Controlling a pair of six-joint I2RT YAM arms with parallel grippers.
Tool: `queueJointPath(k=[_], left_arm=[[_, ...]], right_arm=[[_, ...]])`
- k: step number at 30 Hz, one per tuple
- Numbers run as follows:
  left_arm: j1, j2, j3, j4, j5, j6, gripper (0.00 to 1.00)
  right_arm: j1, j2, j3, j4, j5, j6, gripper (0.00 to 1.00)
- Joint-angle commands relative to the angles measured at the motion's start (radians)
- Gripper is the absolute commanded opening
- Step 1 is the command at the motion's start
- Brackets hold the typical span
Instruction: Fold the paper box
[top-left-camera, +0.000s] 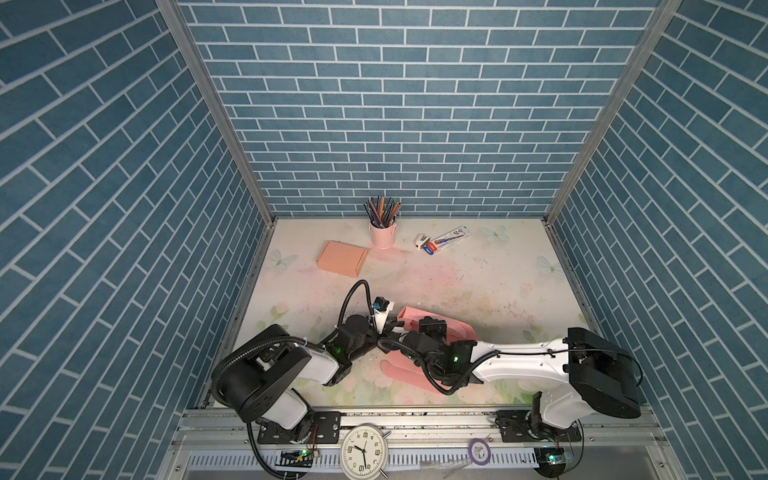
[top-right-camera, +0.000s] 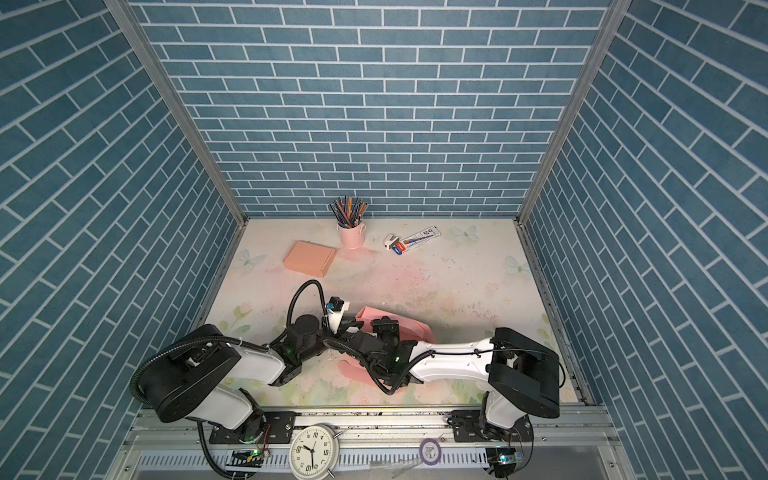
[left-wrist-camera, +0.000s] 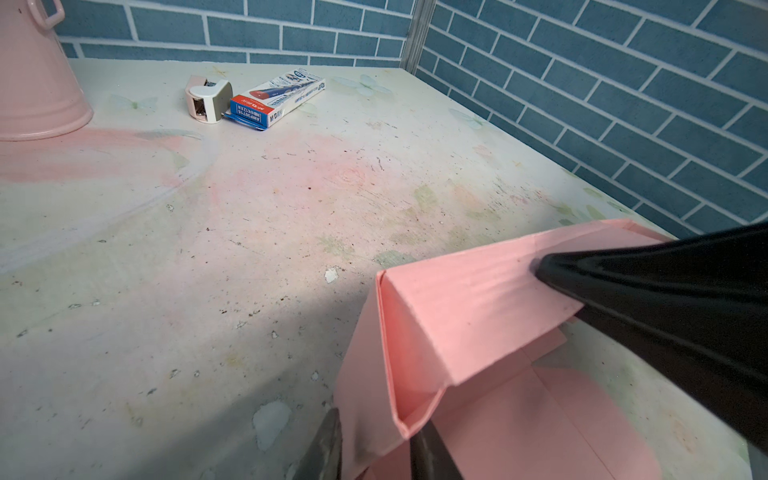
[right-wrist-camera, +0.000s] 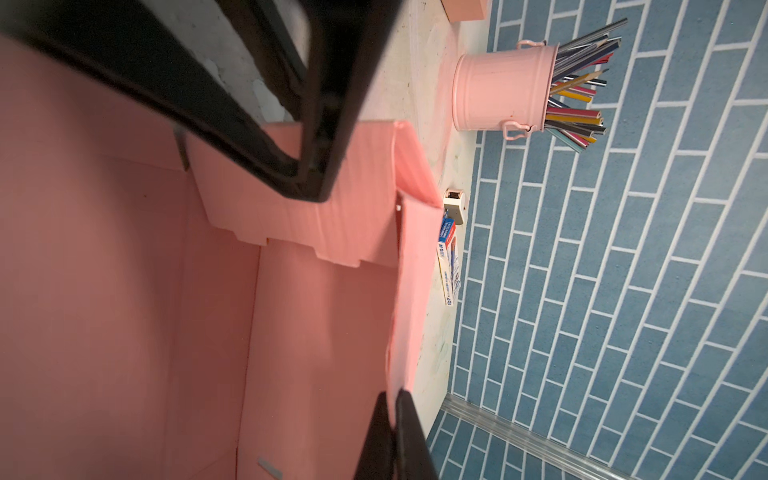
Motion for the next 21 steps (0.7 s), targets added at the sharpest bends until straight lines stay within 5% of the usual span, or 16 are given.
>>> queueJointPath(k=[1, 15, 21], left_arm=[[-0.027, 0.014, 0.005, 0.083, 0.004, 0.041, 0.29], [-0.028, 0.087, 0.047, 0.143, 0.01, 0.05, 0.31], [-0.028, 0.09, 0.043, 0.164, -0.011, 0.052, 0.19]], right_arm=[[0.03, 0.025, 0.024, 0.009, -0.178, 0.102, 0.04], [0.03, -0.02, -0.012, 0.044, -0.226, 0.143, 0.04], [0.028, -0.031, -0.018, 0.05, -0.237, 0.159, 0.04]])
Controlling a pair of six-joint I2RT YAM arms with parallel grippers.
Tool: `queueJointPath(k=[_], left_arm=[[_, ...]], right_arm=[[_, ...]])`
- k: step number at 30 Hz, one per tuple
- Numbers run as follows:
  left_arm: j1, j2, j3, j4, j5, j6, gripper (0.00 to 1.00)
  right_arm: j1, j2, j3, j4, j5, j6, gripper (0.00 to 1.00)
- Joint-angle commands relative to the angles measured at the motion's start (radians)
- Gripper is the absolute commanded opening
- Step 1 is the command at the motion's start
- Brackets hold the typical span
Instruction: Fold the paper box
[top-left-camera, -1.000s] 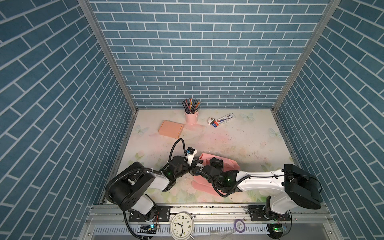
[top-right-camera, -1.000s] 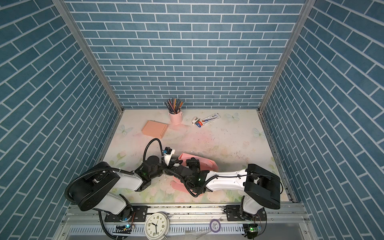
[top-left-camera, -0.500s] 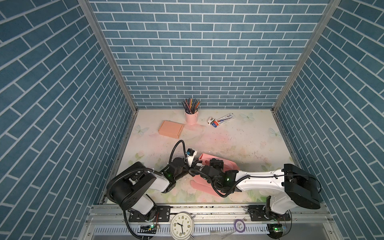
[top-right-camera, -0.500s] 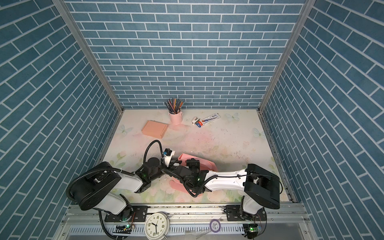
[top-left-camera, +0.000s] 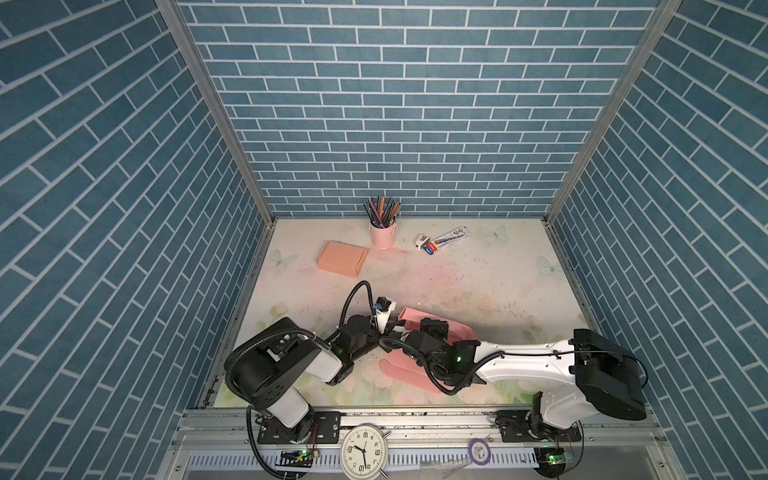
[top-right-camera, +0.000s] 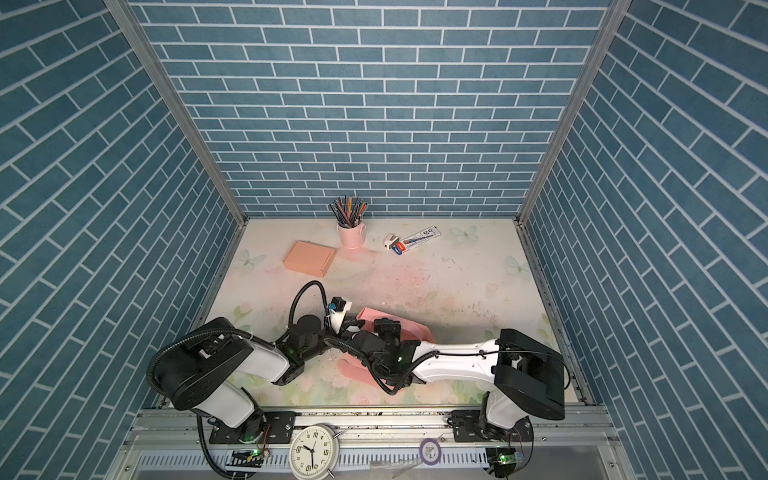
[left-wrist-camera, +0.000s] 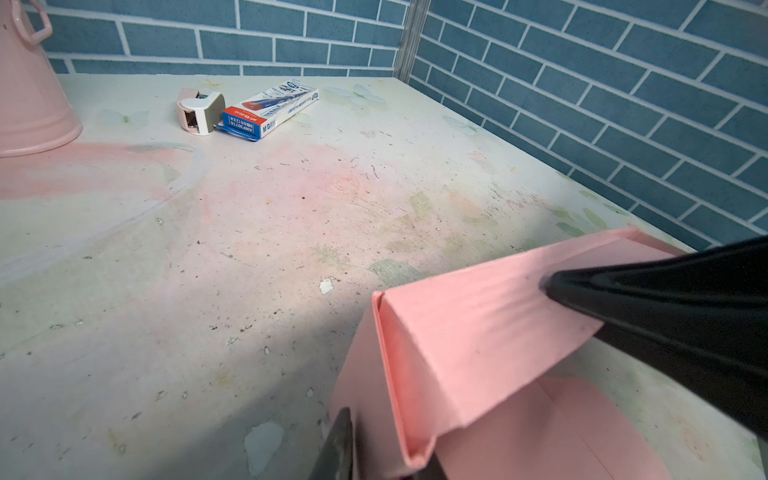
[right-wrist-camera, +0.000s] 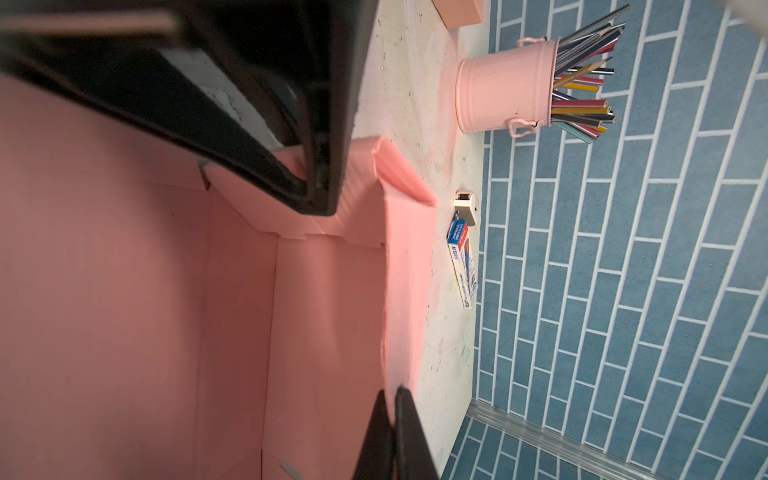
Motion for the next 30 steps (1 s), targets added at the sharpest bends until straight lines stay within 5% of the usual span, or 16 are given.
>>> queueJointPath(k=[1, 10, 19, 25, 30], left_arm=[[-0.025, 0.007, 0.033, 0.061, -0.017, 0.039, 0.19], [-0.027, -0.028, 0.01, 0.044, -0.036, 0.059, 0.11], [-0.029, -0.046, 0.001, 0.017, -0.067, 0.083, 0.11], [-0.032, -0.056, 0.001, 0.002, -0.097, 0.088, 0.11], [-0.048, -0.054, 0.007, -0.021, -0.141, 0.108, 0.11]], right_arm=[[0.029, -0.003, -0.004, 0.051, -0.192, 0.098, 0.05], [0.034, -0.053, 0.033, 0.009, -0.262, 0.194, 0.3], [0.024, -0.281, 0.012, 0.057, -0.393, 0.441, 0.43], [-0.129, -0.418, -0.055, 0.184, -0.555, 0.651, 0.5], [-0.39, -0.334, 0.011, 0.086, -0.802, 0.88, 0.49]])
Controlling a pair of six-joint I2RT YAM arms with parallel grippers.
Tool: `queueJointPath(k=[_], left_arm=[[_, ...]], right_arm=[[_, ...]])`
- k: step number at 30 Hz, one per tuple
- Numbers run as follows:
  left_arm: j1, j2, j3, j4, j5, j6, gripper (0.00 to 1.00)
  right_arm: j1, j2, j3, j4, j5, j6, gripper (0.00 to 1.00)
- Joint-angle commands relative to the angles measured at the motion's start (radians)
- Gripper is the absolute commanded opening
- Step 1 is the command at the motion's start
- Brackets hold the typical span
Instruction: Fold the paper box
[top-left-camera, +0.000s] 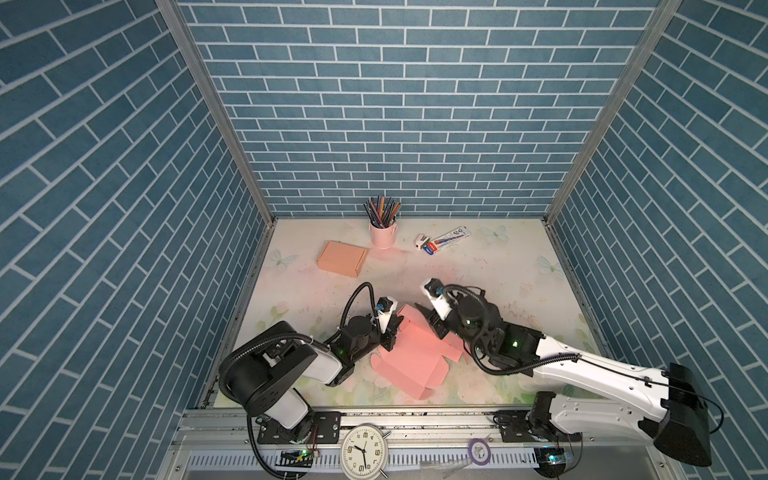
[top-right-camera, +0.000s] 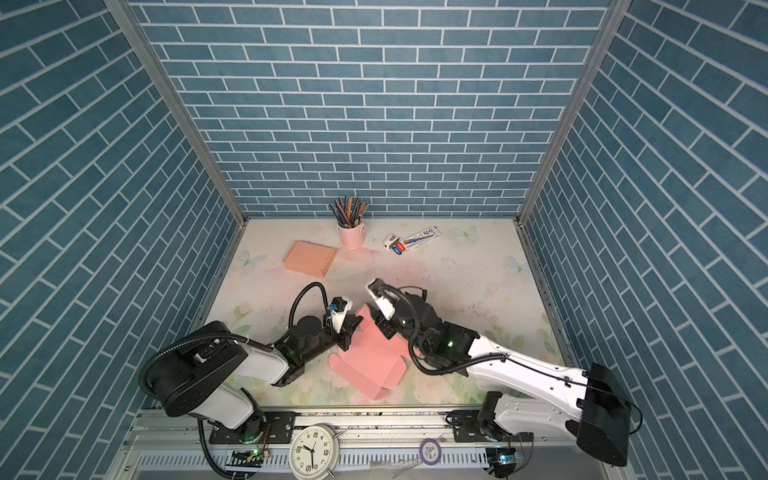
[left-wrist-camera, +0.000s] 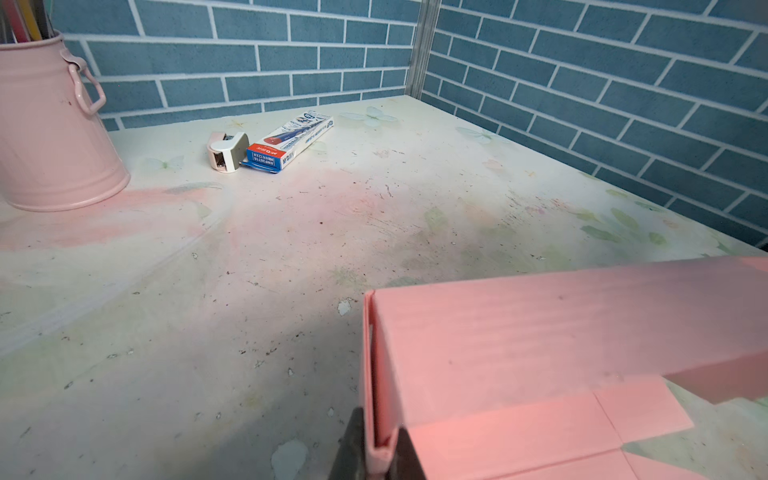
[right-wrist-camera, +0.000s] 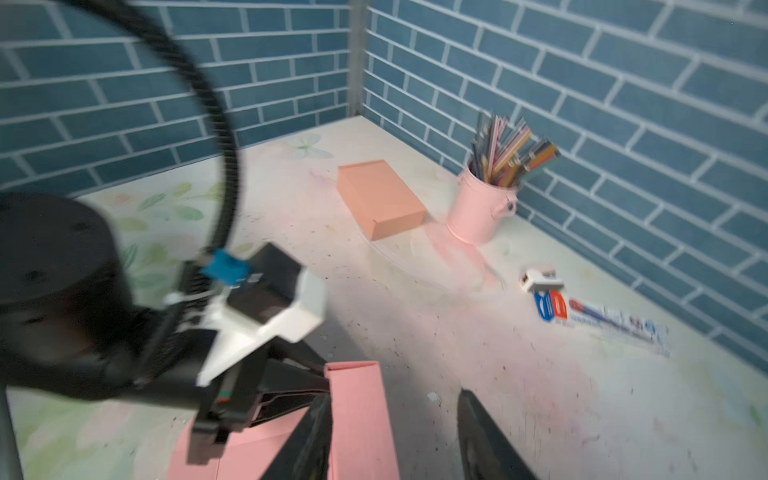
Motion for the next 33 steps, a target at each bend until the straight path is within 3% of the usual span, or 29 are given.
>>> queueJointPath(k=[1, 14, 24, 30, 33], left_arm=[[-0.017, -0.012, 0.007, -0.009, -0.044, 0.033, 0.12], [-0.031, 0.047, 0.018, 0.005, -0.092, 0.051, 0.12], [-0.031, 0.101, 0.03, 0.057, -0.121, 0.044, 0.21], [-0.031, 0.125, 0.054, 0.076, -0.12, 0.037, 0.19], [-0.031, 0.132, 0.064, 0.077, -0.123, 0.036, 0.13]], right_arm=[[-0.113, 0.08, 0.042, -0.06, -0.212, 0.231, 0.49], [-0.237, 0.335, 0.059, 0.032, -0.594, 0.385, 0.49], [-0.25, 0.429, 0.073, 0.022, -0.668, 0.396, 0.41], [-0.25, 0.428, 0.025, 0.095, -0.767, 0.488, 0.4], [-0.25, 0.42, -0.028, 0.203, -0.836, 0.581, 0.41]])
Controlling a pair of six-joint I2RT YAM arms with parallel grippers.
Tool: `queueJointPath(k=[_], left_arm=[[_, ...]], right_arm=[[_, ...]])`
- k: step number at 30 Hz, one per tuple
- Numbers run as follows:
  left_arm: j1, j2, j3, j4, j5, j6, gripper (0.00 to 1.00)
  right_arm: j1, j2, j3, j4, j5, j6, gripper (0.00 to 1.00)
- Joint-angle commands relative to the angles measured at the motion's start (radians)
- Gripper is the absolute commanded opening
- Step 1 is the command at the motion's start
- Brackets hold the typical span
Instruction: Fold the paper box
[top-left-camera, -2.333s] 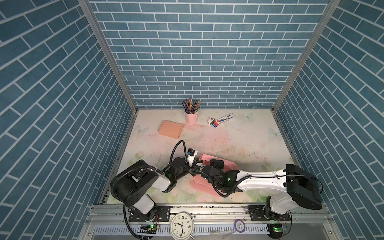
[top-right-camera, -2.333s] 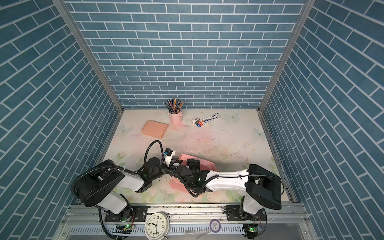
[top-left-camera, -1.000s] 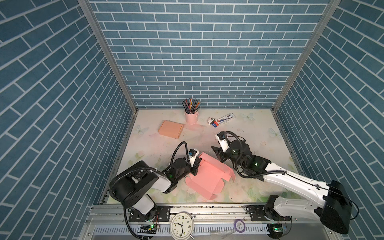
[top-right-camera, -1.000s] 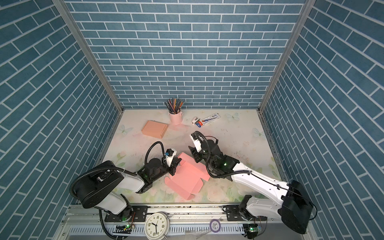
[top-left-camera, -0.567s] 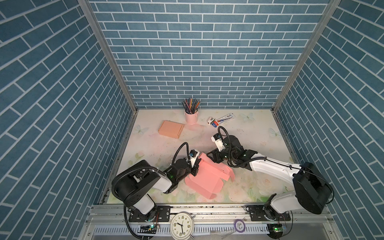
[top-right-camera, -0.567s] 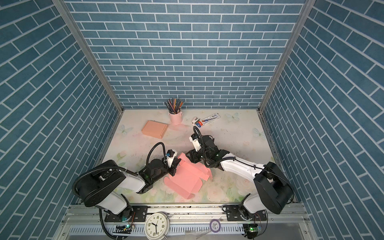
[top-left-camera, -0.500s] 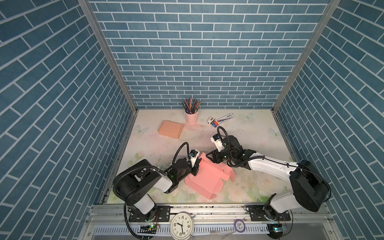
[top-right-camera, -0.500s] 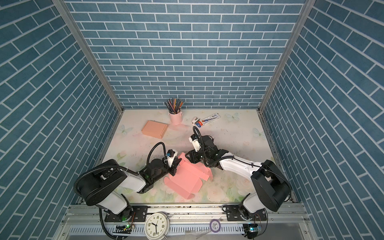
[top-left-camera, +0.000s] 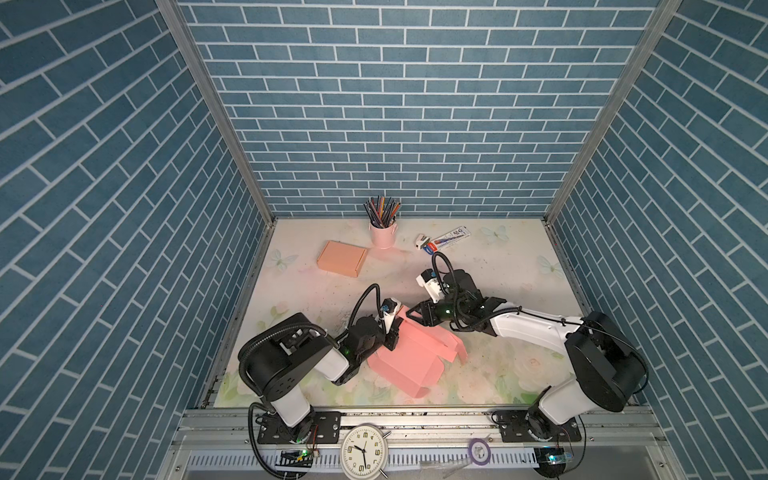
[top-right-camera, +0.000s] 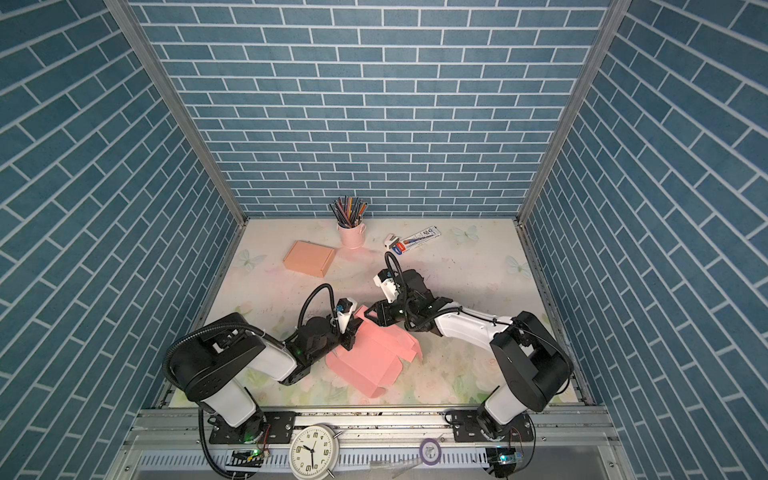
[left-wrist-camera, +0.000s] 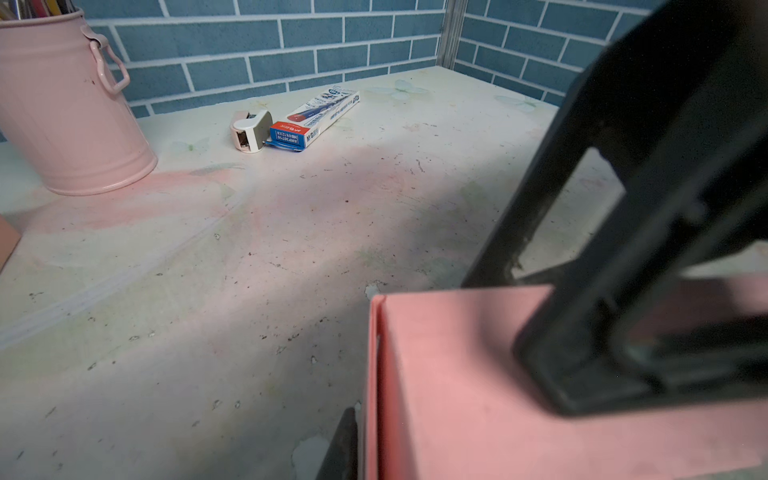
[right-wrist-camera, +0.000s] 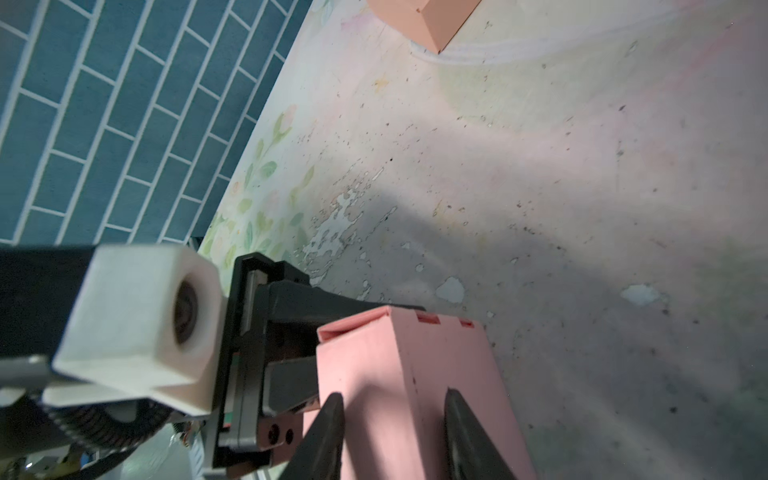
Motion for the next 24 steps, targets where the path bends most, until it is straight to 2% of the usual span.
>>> queueJointPath(k=[1, 5, 17, 24], left_arm=[[-0.006, 0.014, 0.025, 0.047, -0.016, 0.0, 0.12], [-0.006, 0.012, 0.02, 0.048, -0.032, 0.002, 0.12], [-0.027, 0.046, -0.005, 0.073, -0.066, -0.002, 0.25], [-0.028, 0.081, -0.005, 0.102, -0.065, -0.01, 0.25]], right_arm=[[-0.002, 0.002, -0.064, 0.132, -0.122, 0.154, 0.41], [-0.002, 0.008, -0.117, 0.248, -0.161, 0.236, 0.41], [-0.006, -0.051, -0.108, 0.118, -0.002, 0.165, 0.41], [-0.007, -0.044, -0.107, 0.102, 0.025, 0.153, 0.4]])
